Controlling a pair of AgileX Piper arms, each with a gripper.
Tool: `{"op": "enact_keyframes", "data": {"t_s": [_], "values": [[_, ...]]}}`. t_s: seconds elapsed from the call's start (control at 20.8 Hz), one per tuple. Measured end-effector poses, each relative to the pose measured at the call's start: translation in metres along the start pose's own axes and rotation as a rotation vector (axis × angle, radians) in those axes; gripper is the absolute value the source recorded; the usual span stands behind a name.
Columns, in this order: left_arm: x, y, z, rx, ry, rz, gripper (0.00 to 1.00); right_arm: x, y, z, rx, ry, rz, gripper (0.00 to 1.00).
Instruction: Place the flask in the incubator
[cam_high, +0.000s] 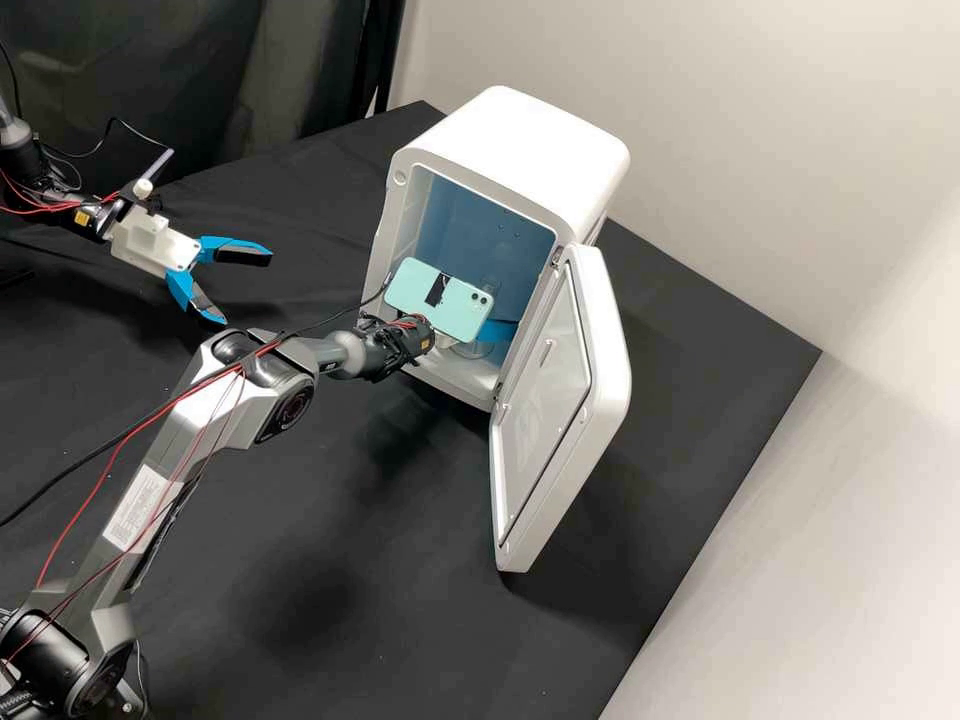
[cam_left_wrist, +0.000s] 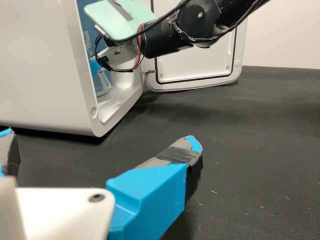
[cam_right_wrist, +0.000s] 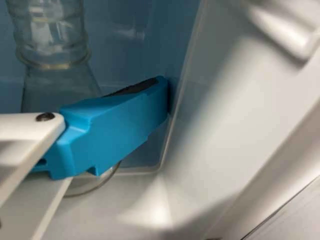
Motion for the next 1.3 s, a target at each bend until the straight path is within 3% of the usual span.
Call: {"op": "enact_keyframes", "data": {"t_s": [0.77,0.87,1.15,1.3], "values": [[0.001,-0.0013,-0.002,-0.004,0.004,-0.005,1.0,-0.001,0.002,-0.002,0.009,0.008,0.001,1.0],[0.0,-0.0012,-0.002,-0.005,0.007,-0.004,1.0,-0.005,0.004,-0.003,0.023,0.013,-0.002,1.0],[0.0,-0.0011,-0.003,0.002,0.009,-0.003,1.0,-0.022,0.022,-0.014,0.082,0.072,0.061,1.0],[0.0,-0.0011,-0.003,0.002,0.009,-0.003,1.0,-0.031,0.028,-0.018,0.093,0.089,0.073,1.0]]}}
